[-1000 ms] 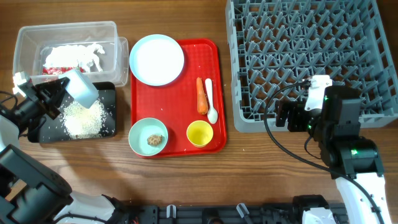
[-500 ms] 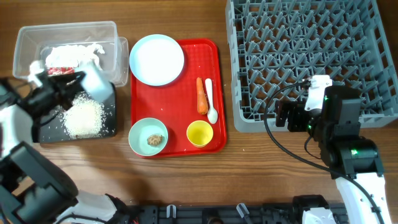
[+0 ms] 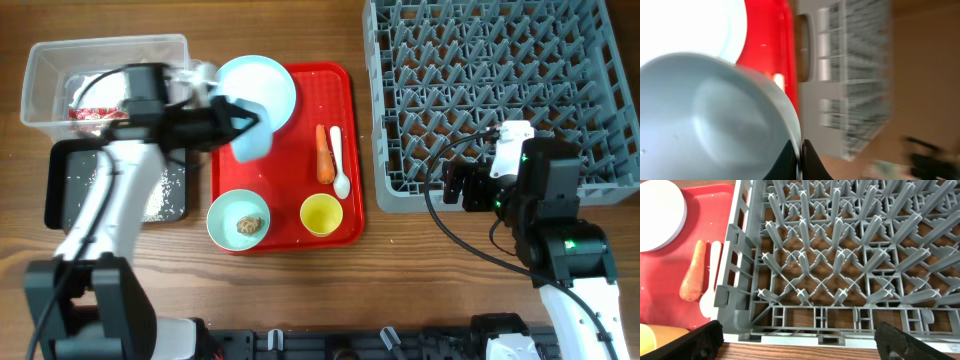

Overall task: Sort waste into correct bins and load items into the dishwasher rack
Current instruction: 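Carry the empty bowl back and set it on the red tray, then grasp the small bowl of food with the left gripper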

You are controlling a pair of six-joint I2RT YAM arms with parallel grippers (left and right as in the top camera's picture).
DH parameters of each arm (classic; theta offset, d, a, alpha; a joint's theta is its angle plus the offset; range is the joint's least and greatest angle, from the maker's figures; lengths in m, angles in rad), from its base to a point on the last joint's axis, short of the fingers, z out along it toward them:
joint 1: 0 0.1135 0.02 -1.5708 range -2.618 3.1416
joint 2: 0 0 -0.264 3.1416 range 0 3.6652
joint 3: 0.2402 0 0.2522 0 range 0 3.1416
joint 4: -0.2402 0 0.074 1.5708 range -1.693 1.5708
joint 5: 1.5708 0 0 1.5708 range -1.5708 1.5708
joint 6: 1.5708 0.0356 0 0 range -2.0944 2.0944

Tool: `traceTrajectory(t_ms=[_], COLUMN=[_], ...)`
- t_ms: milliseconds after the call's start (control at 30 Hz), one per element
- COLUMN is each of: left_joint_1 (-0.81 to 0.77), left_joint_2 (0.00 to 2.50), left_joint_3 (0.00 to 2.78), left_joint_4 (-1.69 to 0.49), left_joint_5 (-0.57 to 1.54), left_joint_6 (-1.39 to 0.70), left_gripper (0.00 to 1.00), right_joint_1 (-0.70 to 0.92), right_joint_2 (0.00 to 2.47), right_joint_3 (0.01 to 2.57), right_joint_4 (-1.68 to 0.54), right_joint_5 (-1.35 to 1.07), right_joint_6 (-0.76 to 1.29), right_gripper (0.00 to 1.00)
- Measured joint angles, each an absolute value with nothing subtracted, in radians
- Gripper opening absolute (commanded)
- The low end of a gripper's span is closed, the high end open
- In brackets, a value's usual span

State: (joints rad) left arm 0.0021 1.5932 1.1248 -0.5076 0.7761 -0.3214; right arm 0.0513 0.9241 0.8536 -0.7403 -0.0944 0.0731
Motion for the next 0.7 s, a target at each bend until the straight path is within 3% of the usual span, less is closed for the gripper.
traceTrajectory(t_ms=[200, 467, 700], left_joint_1=[-0.219, -0.321, -0.326], left_joint_2=[1.620, 1.710, 1.732], left_joint_3=[1.125, 1.125, 1.125], left_joint_4=[-0.461, -0.464, -0.474], left_joint_5=[0.432, 0.261, 0.229], left_joint_6=[-0.321, -0.321, -0.324], left_gripper=[0.04, 0.04, 0.25], right_joint_1=[0.051, 0.051, 0.051], right_joint_2=[0.924, 0.924, 0.924], right_joint_3=[0.854, 0.854, 0.854], right_joint_4=[-0.740, -0.740, -0.740], right_joint_5=[-0.094, -0.094, -0.094], right_joint_6=[0.073, 0.073, 0.073], right_gripper=[1.00, 1.00, 1.00])
